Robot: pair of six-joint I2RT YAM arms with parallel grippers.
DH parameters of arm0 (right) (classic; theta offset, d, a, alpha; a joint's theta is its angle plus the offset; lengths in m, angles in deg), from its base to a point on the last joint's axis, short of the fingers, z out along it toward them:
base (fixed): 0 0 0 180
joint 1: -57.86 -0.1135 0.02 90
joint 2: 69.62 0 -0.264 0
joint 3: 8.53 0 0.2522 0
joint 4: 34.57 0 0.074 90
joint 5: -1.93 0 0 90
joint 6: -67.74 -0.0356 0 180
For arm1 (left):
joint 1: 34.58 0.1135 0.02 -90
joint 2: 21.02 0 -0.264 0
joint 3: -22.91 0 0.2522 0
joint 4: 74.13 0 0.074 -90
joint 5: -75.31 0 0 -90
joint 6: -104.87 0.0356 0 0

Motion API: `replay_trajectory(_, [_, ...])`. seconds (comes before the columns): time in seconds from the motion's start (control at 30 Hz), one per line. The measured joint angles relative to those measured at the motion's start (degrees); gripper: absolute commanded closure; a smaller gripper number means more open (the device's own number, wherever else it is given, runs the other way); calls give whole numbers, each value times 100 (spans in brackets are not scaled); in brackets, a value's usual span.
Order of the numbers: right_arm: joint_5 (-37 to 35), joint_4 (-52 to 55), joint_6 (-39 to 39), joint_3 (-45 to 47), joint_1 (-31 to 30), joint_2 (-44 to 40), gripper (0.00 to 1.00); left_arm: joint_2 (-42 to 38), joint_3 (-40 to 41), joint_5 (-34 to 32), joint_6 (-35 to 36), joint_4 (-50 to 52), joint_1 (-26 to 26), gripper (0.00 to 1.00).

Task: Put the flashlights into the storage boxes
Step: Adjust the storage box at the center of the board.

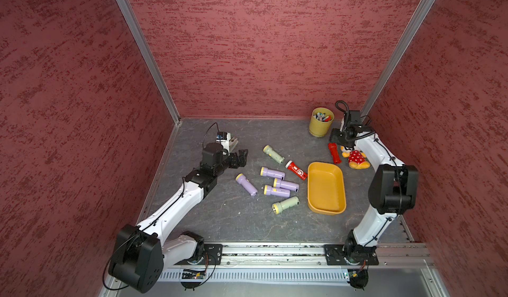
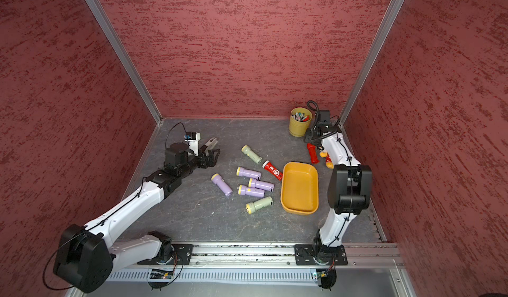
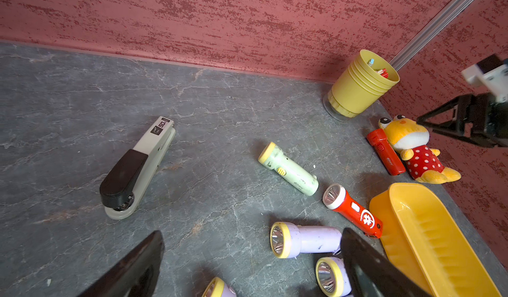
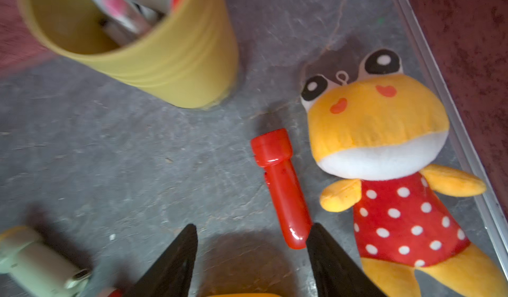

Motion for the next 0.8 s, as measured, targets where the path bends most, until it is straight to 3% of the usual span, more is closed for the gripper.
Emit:
replay_trajectory(0.2, [236,157,142,28,184,236,35,0,0,-2,0,79,0,1])
replay_trajectory(0.33, [732,227,-160,546,79,-348,31,44,0,-2,-2,142,0,1])
replay_trajectory(0.57, [1049,428,-291,1335,-1032,-1609,33,164,0,0,-22,157,-2,1])
replay_trajectory(0.8, [1095,846,238,1453,-1541,-1163,33,271,0,9,-22,162,-7,1])
